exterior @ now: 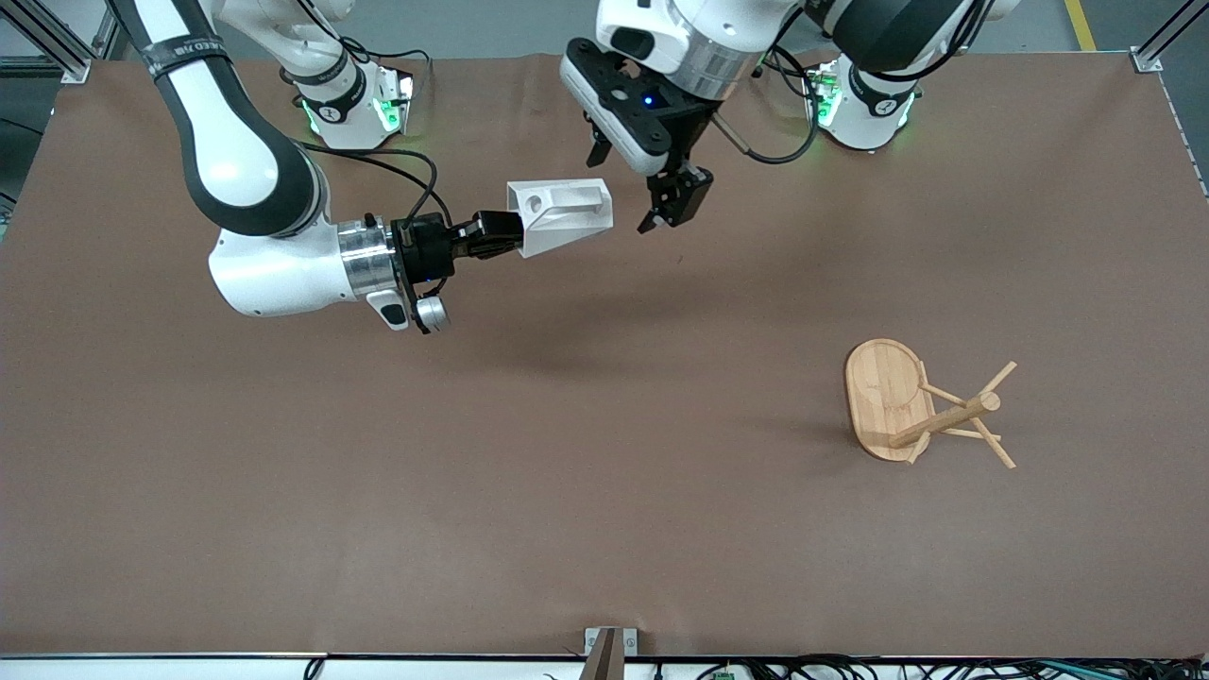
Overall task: Hang cup on rack
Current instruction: 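Grasp the cup's top with the left gripper beside the right gripper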
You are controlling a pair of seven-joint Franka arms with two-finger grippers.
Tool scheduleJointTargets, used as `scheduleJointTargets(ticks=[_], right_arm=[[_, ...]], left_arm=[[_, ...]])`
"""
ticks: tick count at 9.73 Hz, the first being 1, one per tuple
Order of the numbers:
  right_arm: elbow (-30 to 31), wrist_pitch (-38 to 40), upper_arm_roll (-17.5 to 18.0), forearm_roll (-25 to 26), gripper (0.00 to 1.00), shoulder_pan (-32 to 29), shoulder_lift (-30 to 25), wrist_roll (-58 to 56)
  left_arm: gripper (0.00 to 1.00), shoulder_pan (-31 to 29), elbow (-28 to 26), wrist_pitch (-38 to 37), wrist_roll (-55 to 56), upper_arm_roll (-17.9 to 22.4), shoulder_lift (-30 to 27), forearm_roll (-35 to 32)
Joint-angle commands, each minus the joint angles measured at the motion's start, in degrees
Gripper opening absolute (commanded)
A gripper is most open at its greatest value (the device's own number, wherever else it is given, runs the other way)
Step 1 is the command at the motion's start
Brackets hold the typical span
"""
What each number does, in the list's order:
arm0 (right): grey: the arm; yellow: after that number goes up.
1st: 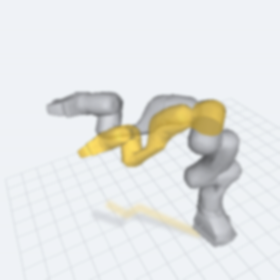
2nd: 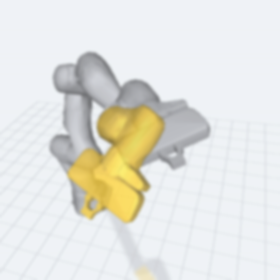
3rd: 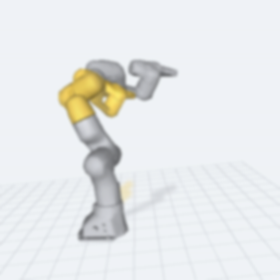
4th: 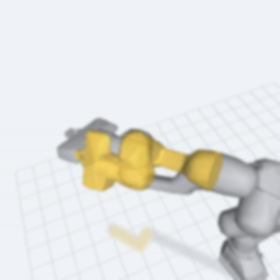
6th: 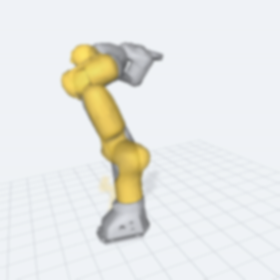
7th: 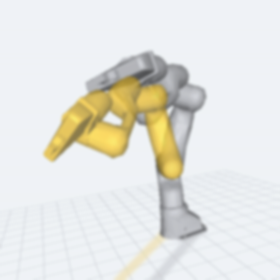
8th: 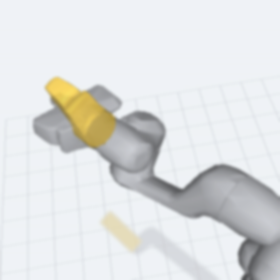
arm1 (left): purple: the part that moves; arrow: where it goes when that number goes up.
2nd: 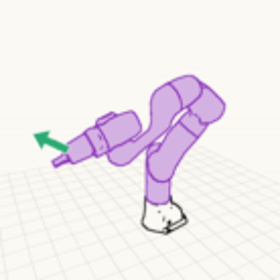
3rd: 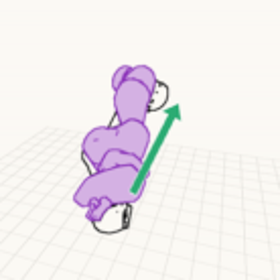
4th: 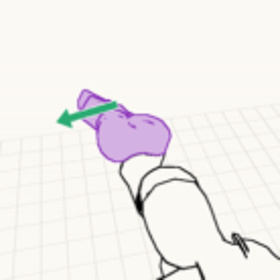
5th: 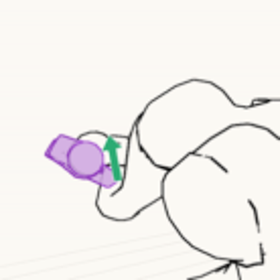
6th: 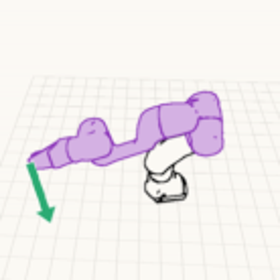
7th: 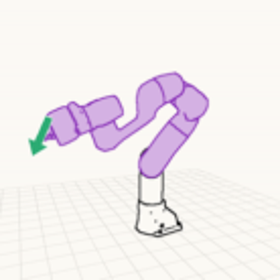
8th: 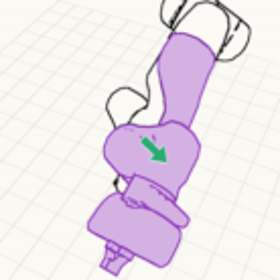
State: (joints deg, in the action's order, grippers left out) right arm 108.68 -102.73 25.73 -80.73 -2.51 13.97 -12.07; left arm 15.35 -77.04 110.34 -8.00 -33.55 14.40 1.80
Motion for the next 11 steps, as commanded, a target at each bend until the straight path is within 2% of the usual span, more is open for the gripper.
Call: scheduleJointTargets(ticks=[1,4,11], right_arm=[[1.09,-0.02,0.81,-2.23,0.0,-0.74,-0.7,-1.29],[1.01,-0.28,0.9,-2.32,0.0,-0.57,-0.7,-1.73],[1.01,-0.28,0.99,-2.32,0.0,-0.39,-0.79,-1.99]], left_arm=[[1.0,2.12,1.36,-0.83,-0.7,0.15,2.38,-1.89],[1.0,4.94,4.0,-0.65,-0.53,0.32,5.71,-4.35],[0.97,5.21,2.78,-1.0,-3.08,0.06,8.54,-4.62]])
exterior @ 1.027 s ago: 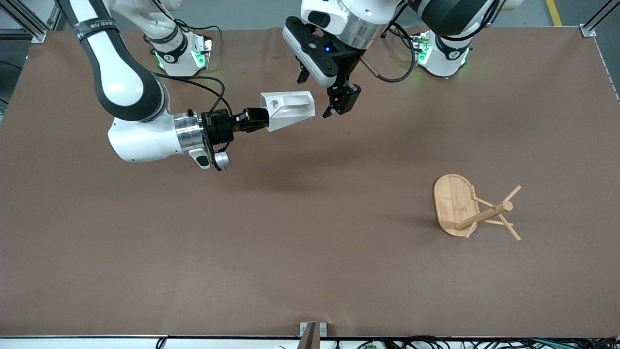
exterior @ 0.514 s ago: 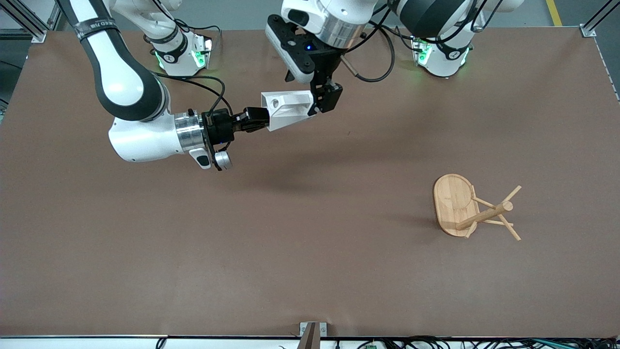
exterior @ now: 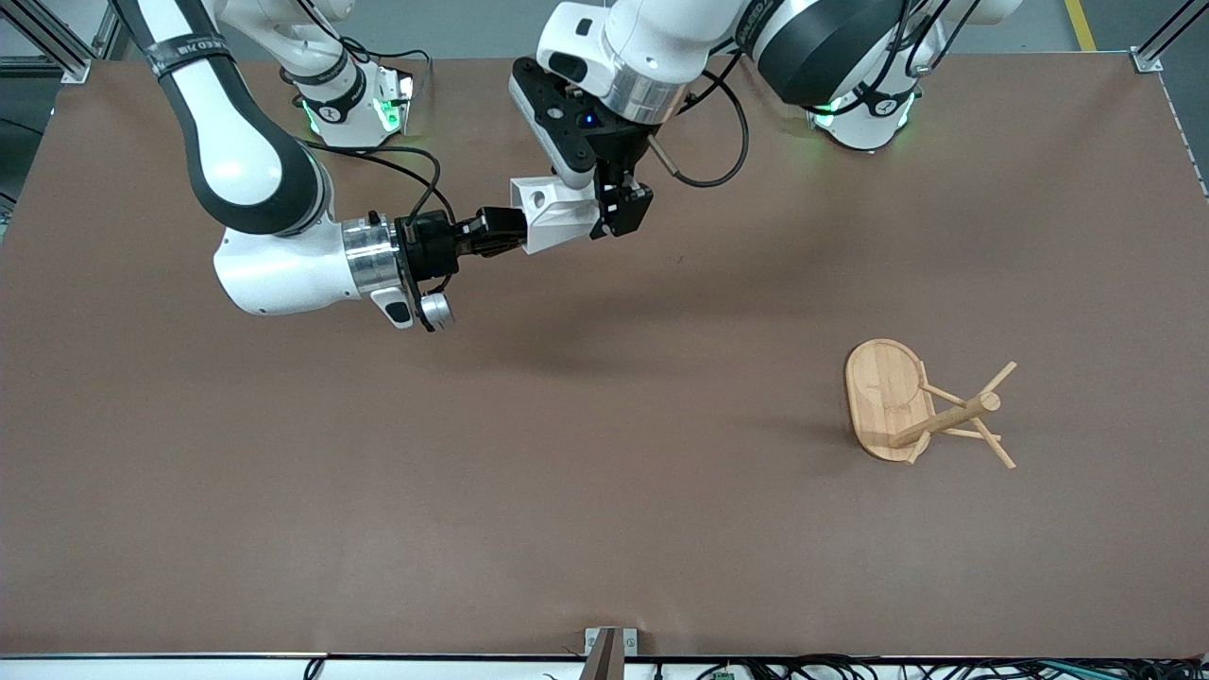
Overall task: Hang cup on rack
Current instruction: 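Open the right gripper and withdraw it from the cup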
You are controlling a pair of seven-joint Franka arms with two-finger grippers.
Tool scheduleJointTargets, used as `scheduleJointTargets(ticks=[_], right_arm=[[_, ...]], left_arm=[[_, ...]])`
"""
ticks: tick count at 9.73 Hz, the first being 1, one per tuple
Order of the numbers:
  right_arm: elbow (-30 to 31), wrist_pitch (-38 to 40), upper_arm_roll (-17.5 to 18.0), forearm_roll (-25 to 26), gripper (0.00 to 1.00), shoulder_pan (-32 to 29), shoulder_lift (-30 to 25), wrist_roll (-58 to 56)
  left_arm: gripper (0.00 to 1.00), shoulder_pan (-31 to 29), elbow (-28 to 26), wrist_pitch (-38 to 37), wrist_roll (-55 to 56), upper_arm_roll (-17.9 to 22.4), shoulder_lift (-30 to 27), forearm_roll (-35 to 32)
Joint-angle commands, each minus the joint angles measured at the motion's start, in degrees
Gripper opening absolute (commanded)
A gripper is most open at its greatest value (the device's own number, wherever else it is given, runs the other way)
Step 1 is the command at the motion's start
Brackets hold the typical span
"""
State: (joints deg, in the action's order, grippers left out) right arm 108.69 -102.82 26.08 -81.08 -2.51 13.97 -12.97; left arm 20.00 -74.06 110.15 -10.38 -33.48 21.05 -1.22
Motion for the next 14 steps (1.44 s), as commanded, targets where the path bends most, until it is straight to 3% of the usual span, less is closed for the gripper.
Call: scheduleJointTargets(ticks=[1,2,3,4,5,7,8,9,11,14], right_arm=[[1.0,-0.18,0.64,-1.98,0.0,-0.3,-0.88,-1.1],[1.0,-0.18,0.64,-1.98,0.0,-0.3,-0.88,-1.18],[1.0,-0.18,0.64,-1.98,0.0,-0.3,-0.96,-1.1],[1.0,-0.18,0.9,-1.98,0.0,-0.39,-0.96,-1.1],[1.0,-0.18,0.9,-1.98,0.01,-0.47,-0.96,-1.1],[1.0,-0.1,0.9,-1.98,0.02,-0.47,-0.96,-1.1],[0.91,0.08,0.9,-1.89,0.34,-0.47,-0.96,-0.4],[1.0,0.51,0.73,-1.81,0.99,-0.74,-0.96,-0.31],[0.91,0.43,0.29,0.55,1.0,-1.87,-1.05,-0.39],[0.21,0.52,-3.65,14.24,1.0,-3.11,-1.14,-0.22]], left_arm=[[0.95,1.0,-1.69,-0.82,-1.04,0.0,1.72,-1.68],[0.83,1.01,-2.57,-0.82,-2.09,-0.09,1.89,-3.16],[0.5,1.09,-2.93,-0.82,-2.27,-0.18,1.89,-3.96],[0.07,1.36,-3.28,-0.82,-1.66,-0.18,1.89,-3.96],[0.0,1.36,-3.2,-0.82,-1.66,-0.18,1.89,-3.96],[0.0,1.01,-2.93,-0.82,-2.09,-0.09,1.89,-4.05],[0.0,0.75,-3.02,-0.82,-2.36,-0.09,1.89,-4.05],[0.0,0.57,-3.02,-0.82,-2.54,0.0,1.8,-4.14],[0.0,0.22,-3.02,-0.82,-2.8,0.08,1.63,-5.71],[0.0,-0.66,-3.02,-0.82,-4.64,0.17,1.71,-6.51]])
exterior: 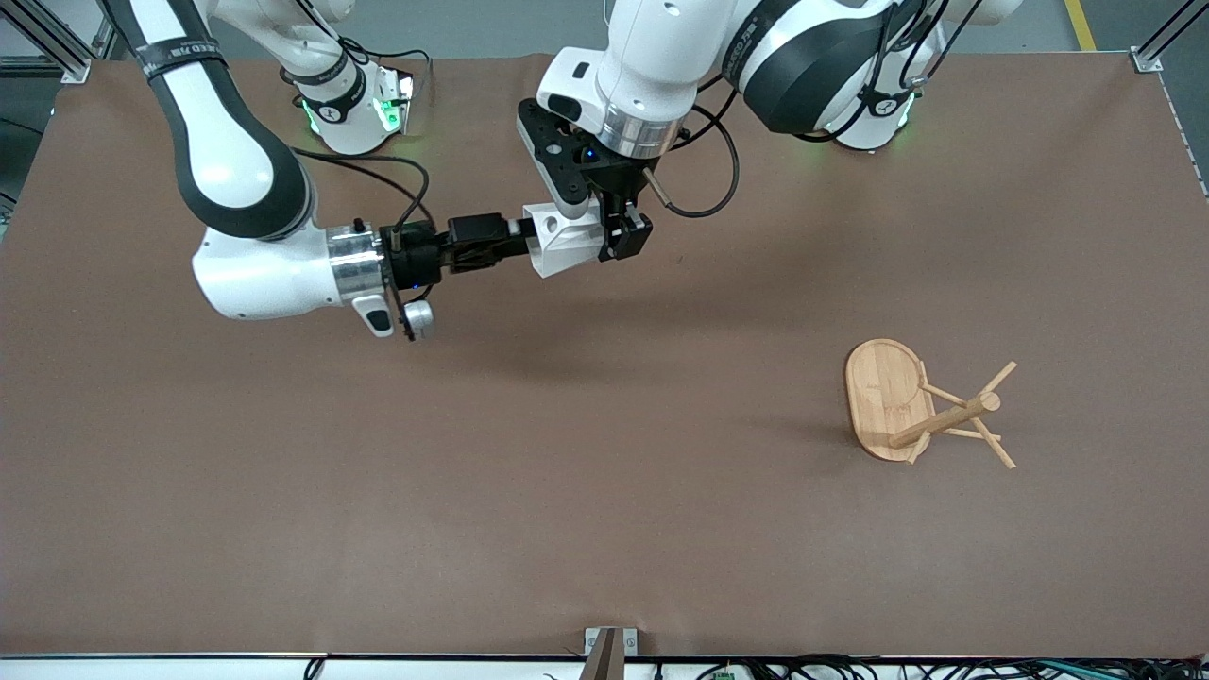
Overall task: Hang cup on rack
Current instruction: 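Open the right gripper and withdraw it from the cup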
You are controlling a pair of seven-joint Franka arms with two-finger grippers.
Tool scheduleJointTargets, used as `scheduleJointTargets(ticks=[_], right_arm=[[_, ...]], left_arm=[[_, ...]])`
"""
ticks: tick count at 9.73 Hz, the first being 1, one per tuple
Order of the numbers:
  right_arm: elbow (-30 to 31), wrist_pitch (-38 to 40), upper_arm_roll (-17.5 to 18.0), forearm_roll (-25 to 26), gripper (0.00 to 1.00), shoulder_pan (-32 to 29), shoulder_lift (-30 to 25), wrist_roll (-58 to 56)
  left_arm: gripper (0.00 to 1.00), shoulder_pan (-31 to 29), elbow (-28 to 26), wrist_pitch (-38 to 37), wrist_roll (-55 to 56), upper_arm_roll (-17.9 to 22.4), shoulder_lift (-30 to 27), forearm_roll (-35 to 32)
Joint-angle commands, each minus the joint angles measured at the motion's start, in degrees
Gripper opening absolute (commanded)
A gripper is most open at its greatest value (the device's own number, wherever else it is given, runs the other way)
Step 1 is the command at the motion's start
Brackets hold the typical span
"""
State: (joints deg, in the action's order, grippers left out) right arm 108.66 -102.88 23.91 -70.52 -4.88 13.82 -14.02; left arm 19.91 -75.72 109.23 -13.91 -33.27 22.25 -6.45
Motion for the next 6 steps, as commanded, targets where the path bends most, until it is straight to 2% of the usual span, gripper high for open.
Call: scheduleJointTargets(ticks=[1,2,3,5,6], right_arm=[[0.15,0.58,-3.5,6.77,1.0,-0.75,-1.51,3.44],[-1.24,0.67,-5.52,11.32,1.0,-0.66,-2.91,8.34],[-2.3,0.32,-6.68,21.2,1.0,-0.57,-5.19,15.0],[-4.42,0.05,-10.53,44.04,1.0,-0.48,-7.92,24.08],[-4.25,-1.34,-13.08,53.02,1.0,-0.57,-9.76,25.69]], left_arm=[[0.0,-0.74,-1.54,0.1,-1.11,-0.04,0.51,-1.2],[0.0,-1.53,-1.97,0.02,-1.03,0.13,0.77,-1.19],[0.0,-2.49,-2.41,-0.07,-0.42,0.14,1.47,-1.19],[0.0,-4.25,-2.42,-0.07,4.3,0.92,2.88,-1.11],[0.0,-5.65,-2.33,-0.42,7.64,1.45,2.8,-1.11]])
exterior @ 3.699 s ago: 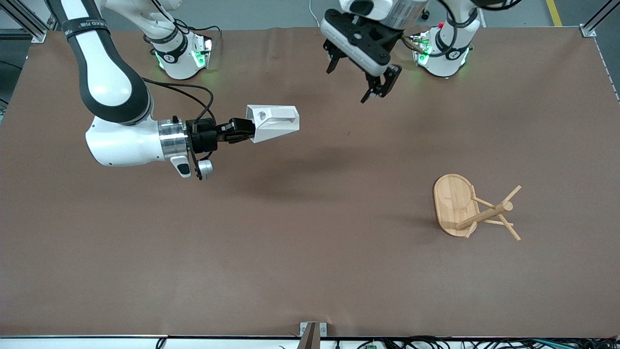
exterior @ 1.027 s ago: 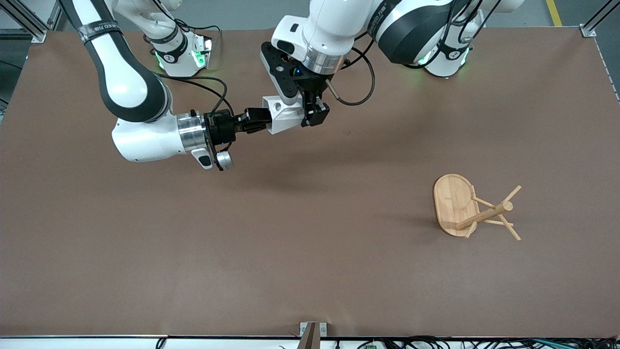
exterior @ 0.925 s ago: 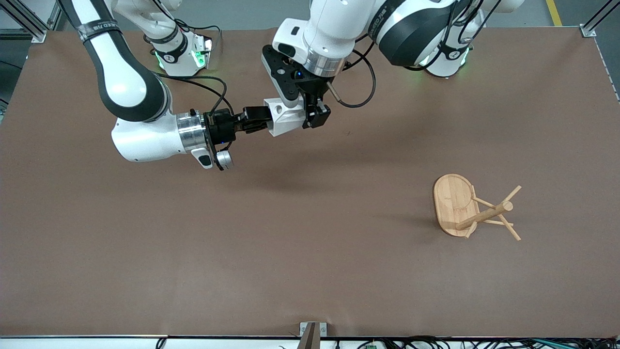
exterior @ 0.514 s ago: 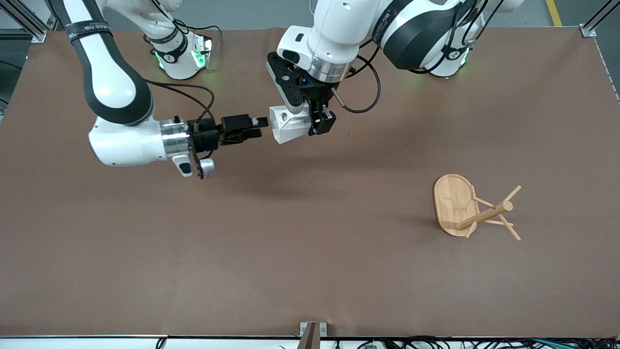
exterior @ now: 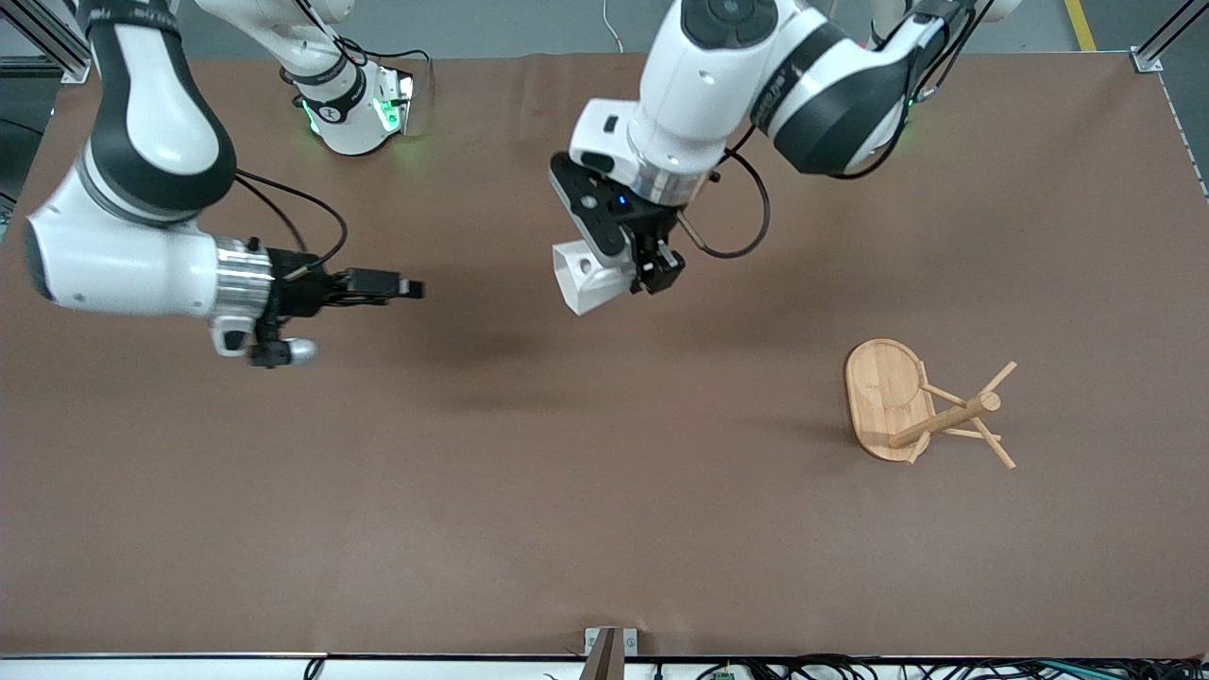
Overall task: Hang cup on rack
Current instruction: 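Open the right gripper and withdraw it from the cup, then carry the cup with the left gripper onto a rack peg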
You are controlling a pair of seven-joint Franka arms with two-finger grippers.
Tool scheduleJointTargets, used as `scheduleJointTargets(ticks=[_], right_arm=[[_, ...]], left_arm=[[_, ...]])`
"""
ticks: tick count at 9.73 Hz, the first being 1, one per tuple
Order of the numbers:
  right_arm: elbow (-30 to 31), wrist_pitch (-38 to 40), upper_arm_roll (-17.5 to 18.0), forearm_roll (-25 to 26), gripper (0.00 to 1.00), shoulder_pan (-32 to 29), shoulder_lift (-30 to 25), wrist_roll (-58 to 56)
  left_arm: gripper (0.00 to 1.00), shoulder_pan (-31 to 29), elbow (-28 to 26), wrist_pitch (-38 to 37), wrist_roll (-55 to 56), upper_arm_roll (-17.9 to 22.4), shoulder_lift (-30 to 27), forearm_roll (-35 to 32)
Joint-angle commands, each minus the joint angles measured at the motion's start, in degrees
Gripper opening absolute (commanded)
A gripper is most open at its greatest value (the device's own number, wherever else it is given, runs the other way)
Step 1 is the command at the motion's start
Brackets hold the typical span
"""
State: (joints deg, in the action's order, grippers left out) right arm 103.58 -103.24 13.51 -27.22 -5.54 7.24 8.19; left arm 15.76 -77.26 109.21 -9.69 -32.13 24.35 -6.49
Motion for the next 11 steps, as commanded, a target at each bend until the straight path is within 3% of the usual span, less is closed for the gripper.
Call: scheduleJointTargets(ticks=[1,2,3,5,7,9,11], right_arm=[[0.49,-3.44,-5.31,18.78,1.0,0.35,-4.68,3.16],[-1.78,-3.29,-6.3,27.14,1.0,0.27,-4.7,2.8],[-3.98,-1.98,-7.26,31.83,1.0,0.27,-4.87,2.8],[-12.83,6.94,-13.66,31.44,1.0,1.23,-5.13,1.41],[-18.74,17.67,-17.54,29.52,1.0,2.2,-6.27,-1.41],[-21.92,24.2,-17.83,29.33,1.0,2.99,-6.89,-1.42],[-22.37,23.7,-16.42,28.46,1.0,2.11,-6.72,-1.42]], left_arm=[[0.0,-2.83,-0.7,-1.53,5.98,0.58,0.52,-1.07],[0.0,-4.76,-0.7,-3.46,9.05,0.58,0.43,-1.16],[0.0,-5.56,-0.88,-6.61,13.26,0.67,-0.18,-1.16],[0.0,-7.15,-0.62,-10.41,24.93,0.58,-1.49,-1.86],[0.0,-8.2,-1.05,-14.62,31.72,0.93,-3.25,-4.04],[0.0,-10.82,-3.93,-15.16,33.6,0.58,-5.87,-4.41],[0.0,-14.61,-9.21,-12.97,33.6,0.4,-9.31,-2.4]])
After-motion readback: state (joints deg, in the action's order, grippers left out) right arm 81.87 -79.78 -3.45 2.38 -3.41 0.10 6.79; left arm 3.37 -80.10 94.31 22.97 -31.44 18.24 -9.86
